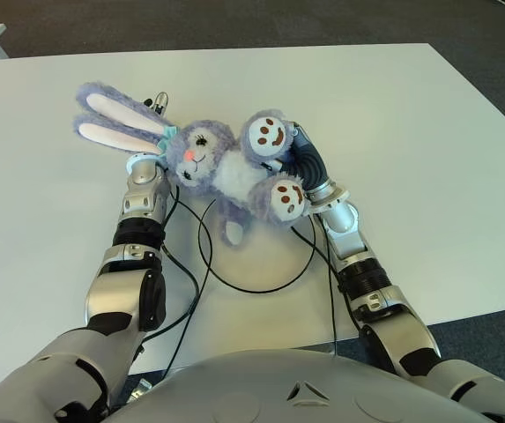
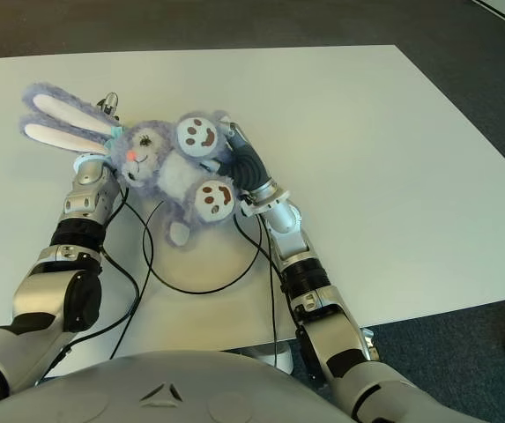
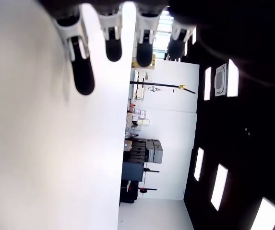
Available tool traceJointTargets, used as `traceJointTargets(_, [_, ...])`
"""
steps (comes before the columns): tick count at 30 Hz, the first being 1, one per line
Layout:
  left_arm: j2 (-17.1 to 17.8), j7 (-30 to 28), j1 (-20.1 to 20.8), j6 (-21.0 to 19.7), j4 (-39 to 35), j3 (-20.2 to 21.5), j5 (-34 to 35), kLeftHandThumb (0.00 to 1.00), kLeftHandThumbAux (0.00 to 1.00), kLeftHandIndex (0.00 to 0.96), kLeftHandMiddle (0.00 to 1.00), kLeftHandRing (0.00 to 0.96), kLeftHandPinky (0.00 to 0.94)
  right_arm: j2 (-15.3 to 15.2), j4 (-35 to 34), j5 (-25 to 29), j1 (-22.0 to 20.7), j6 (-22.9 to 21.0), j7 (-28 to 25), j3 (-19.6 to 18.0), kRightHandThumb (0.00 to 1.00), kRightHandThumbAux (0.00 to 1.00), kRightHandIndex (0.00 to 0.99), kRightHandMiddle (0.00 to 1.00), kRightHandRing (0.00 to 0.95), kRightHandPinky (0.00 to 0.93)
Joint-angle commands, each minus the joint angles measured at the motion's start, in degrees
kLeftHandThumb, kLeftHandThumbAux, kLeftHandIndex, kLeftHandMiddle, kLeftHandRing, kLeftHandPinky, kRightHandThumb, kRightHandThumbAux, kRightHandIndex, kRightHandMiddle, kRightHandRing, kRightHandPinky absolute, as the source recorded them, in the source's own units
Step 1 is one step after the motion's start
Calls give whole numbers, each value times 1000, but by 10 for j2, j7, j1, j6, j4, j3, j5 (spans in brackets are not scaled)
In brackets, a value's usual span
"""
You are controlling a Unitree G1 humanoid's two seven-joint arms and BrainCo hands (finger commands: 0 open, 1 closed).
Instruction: Put the doll into the plate.
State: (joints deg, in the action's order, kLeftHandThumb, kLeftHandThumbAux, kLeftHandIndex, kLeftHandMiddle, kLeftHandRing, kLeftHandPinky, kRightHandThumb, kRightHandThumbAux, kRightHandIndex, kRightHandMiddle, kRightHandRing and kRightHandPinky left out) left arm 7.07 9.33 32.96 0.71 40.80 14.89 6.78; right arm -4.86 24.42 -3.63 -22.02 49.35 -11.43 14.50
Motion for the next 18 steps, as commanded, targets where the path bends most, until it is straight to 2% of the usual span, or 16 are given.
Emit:
traceJointTargets(1, [-5, 2, -12, -13, 10, -1, 1, 0, 399, 0, 94, 64, 0, 10, 82, -5, 57, 29, -6, 6, 665, 735, 405, 361, 350, 334])
traceJointTargets(7, [-4, 2, -12, -12, 12, -2, 0, 0, 399, 0, 93, 64, 0, 14, 109, -16, 46, 54, 0, 0, 666, 734, 408, 374, 374, 386])
traceJointTargets(18, [-5, 1, -12, -11, 12, 0, 2, 0, 401, 0, 96, 65, 0, 17, 135, -25, 35, 71, 0, -7, 668, 734, 411, 386, 394, 391])
